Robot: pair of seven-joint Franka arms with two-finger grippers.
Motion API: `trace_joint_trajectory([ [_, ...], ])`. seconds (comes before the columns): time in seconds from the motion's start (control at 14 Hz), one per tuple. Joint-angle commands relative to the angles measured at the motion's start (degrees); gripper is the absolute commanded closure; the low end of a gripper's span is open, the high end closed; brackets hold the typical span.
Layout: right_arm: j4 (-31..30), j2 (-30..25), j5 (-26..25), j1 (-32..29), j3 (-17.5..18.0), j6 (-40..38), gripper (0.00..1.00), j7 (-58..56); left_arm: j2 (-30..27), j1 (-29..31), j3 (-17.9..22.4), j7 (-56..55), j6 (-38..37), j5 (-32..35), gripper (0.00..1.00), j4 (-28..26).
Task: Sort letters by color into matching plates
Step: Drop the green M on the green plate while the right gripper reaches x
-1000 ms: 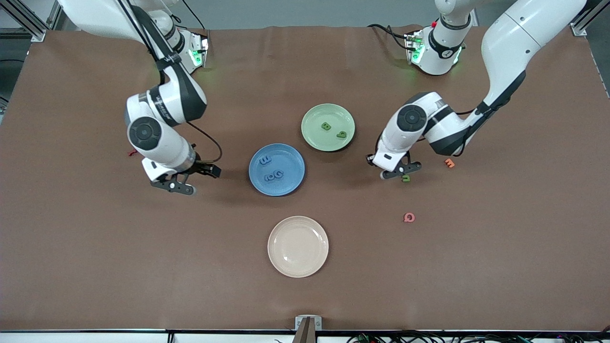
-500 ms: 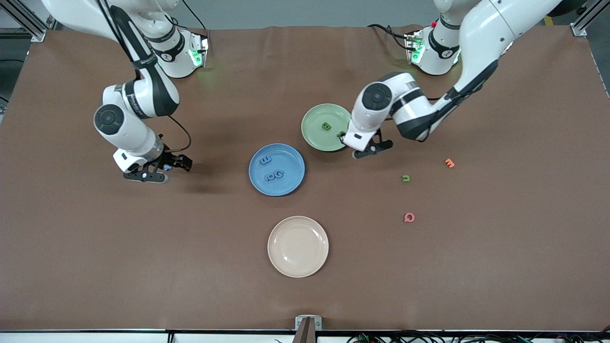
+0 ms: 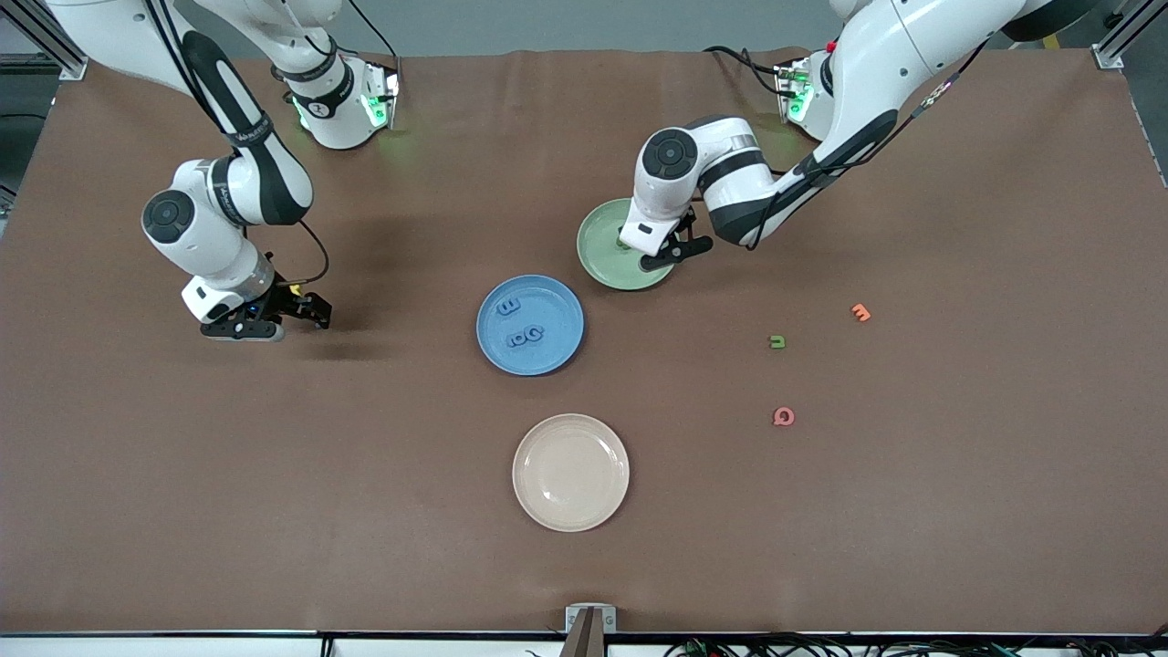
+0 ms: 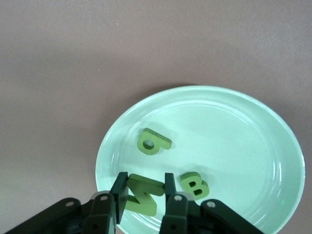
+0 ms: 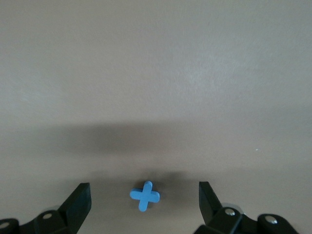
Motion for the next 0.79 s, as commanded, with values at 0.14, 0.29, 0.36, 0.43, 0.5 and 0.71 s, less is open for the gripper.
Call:
trace_joint_trajectory([
  [0.14,-2.1,3.8,-0.4,-0.8,1.0,6.0,0.03,-0.6,0.5,0.7,0.2,0.4,-0.4,-0.6,0.0,0.2],
  [0.29,-2.2,3.9,-0.4,-0.6,1.0,6.0,0.05,-0.7,0.1,2.2,0.2,3.1,-0.7,-0.6,0.0,0.2],
  [0.36,-2.6,3.9,-0.4,-0.6,1.0,6.0,0.08,-0.7,-0.1,3.3,0.2,5.9,-0.8,-0.6,0.0,0.1],
  [0.43,-2.7,3.9,-0.4,-0.6,1.0,5.9,0.13,-0.7,-0.3,5.0,0.1,8.0,-0.8,-0.6,0.0,0.1],
  [0.5,-2.7,3.9,-0.4,-0.6,1.0,5.8,0.19,-0.7,-0.7,6.8,0.0,9.4,-0.8,-0.6,0.0,0.1],
  [0.71,-2.8,3.9,-0.4,-0.6,1.0,5.4,0.4,-0.8,-2.7,11.5,0.0,15.0,-1.4,0.2,0.0,0.1],
])
